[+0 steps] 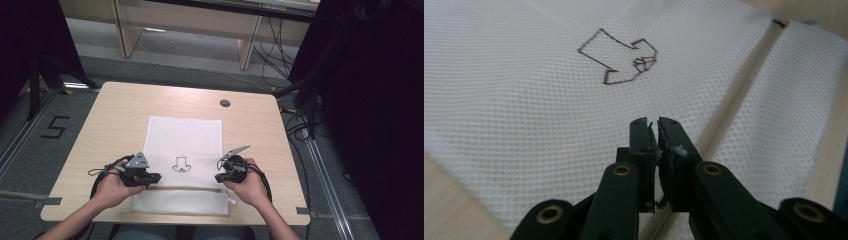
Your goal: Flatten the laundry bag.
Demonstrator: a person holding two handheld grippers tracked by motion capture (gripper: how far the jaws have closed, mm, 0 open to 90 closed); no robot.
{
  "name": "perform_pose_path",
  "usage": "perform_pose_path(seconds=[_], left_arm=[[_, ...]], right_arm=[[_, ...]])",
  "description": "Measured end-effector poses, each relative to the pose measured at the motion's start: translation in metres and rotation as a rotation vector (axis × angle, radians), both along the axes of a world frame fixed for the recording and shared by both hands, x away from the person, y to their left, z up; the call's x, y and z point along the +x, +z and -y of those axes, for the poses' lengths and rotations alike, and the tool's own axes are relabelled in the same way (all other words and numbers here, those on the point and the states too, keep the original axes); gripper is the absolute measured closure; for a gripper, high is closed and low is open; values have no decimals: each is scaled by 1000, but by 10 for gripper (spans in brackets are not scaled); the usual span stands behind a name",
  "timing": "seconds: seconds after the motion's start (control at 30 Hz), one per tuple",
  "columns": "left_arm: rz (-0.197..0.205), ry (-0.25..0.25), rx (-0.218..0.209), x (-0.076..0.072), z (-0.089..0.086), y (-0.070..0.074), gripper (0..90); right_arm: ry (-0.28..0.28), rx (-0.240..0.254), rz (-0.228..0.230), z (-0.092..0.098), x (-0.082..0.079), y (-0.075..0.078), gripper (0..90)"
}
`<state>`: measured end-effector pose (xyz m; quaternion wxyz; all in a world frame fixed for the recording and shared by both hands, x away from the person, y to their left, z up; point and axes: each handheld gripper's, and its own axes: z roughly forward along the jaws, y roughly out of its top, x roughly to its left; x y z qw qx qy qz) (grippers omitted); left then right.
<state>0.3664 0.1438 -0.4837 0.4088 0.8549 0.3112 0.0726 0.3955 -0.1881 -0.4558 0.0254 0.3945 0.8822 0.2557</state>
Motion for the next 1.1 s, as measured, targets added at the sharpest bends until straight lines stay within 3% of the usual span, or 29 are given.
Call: perform_pose_path(seconds=[0.13, 0.17, 0.23, 0.3, 0.37, 0.4, 0.53, 0.63, 0.67, 0.73, 0.77, 0.83, 0.87, 0.9, 1.1], left_arm=[[-36, -49, 34, -2, 8, -5, 865], [-43, -68, 67, -1, 8, -7, 865], [-53, -77, 92, -1, 10, -11, 867], [-47, -136, 184, 2, 6, -11, 868], [-47, -144, 203, 4, 7, -15, 870], [-53, -126, 201, 5, 9, -17, 872], [-36, -131, 212, 9, 10, -18, 874], [-28, -107, 175, 10, 11, -20, 874], [-19, -68, 151, 10, 14, -22, 872], [-7, -89, 164, 12, 14, -22, 870], [-3, -71, 155, 12, 16, -22, 868], [-2, -63, 164, 12, 18, -22, 868], [5, -83, 181, 12, 17, -21, 867], [-4, -62, 159, 11, 18, -22, 864], [-7, -48, 156, 12, 16, -21, 842]], right_arm=[[-25, -39, -35, 6, 5, -13, 900], [-25, -39, -35, 6, 5, -13, 900], [-18, -51, -51, 6, 6, -17, 900], [-7, -80, -64, 4, 6, -21, 900], [0, -87, -57, 3, 6, -22, 900], [15, -100, -54, 2, 6, -24, 900], [21, -116, -60, 1, 6, -26, 900], [7, -125, -67, 2, 6, -25, 900], [-6, -126, -78, 3, 6, -25, 900], [-3, -126, -70, 4, 6, -25, 900], [-5, -142, -73, 4, 7, -24, 900], [-4, -144, -75, 4, 7, -24, 900], [-8, -145, -74, 4, 7, -24, 900], [-29, -140, -85, 3, 6, -24, 900], [-25, -117, -76, 6, 7, -24, 876]])
